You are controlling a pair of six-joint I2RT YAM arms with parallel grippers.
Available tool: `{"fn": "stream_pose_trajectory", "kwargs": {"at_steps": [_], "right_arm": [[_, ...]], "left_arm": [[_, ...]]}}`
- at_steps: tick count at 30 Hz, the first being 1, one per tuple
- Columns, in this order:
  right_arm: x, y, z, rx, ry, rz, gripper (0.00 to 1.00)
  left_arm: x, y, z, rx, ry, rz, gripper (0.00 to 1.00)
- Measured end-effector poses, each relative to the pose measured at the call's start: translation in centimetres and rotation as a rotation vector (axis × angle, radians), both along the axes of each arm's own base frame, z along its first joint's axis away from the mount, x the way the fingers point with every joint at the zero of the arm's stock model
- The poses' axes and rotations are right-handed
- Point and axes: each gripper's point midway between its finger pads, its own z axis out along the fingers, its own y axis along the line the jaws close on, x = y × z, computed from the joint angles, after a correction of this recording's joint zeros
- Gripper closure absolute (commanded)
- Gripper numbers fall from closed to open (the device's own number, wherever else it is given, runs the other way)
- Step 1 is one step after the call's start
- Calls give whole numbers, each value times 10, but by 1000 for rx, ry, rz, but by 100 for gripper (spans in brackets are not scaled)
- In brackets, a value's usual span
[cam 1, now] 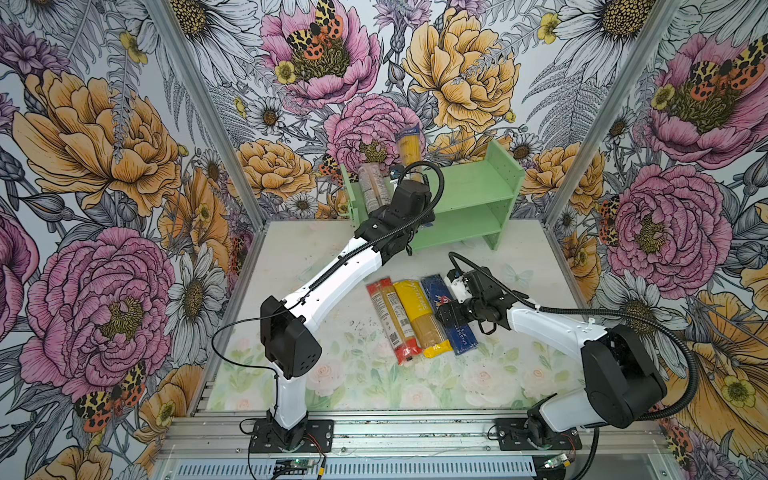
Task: Place and organize the pasta boxes and bags onto the shelf
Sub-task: 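Lower the Ankara bag beside the clear bag on the lower tier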
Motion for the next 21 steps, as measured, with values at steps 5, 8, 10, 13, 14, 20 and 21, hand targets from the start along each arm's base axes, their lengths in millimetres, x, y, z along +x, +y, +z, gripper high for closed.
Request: {"fn": "stream_pose_trajectory", "kwargs": {"at_steps": [5,8,10,13,14,20,21], "right_arm": [[0,0,0,0,0,0,3],[0,0,0,0,0,0,3],[0,0,0,0,0,0,3],[0,0,0,0,0,0,3],[0,0,0,0,0,0,3],[0,0,0,0,0,0,3],[0,0,0,0,0,0,3]], "left_arm": [[9,-7,-13,13,14,2,100],[14,-10,-16,21,17,11,100],[16,-10,-17,24,14,22,100],[19,-9,-17,29,7,41,100],[20,-9,-16,30,5,47,100],[25,-6,-4,17,-26,84,100],[26,-6,-2,14,-31,87,100]]}}
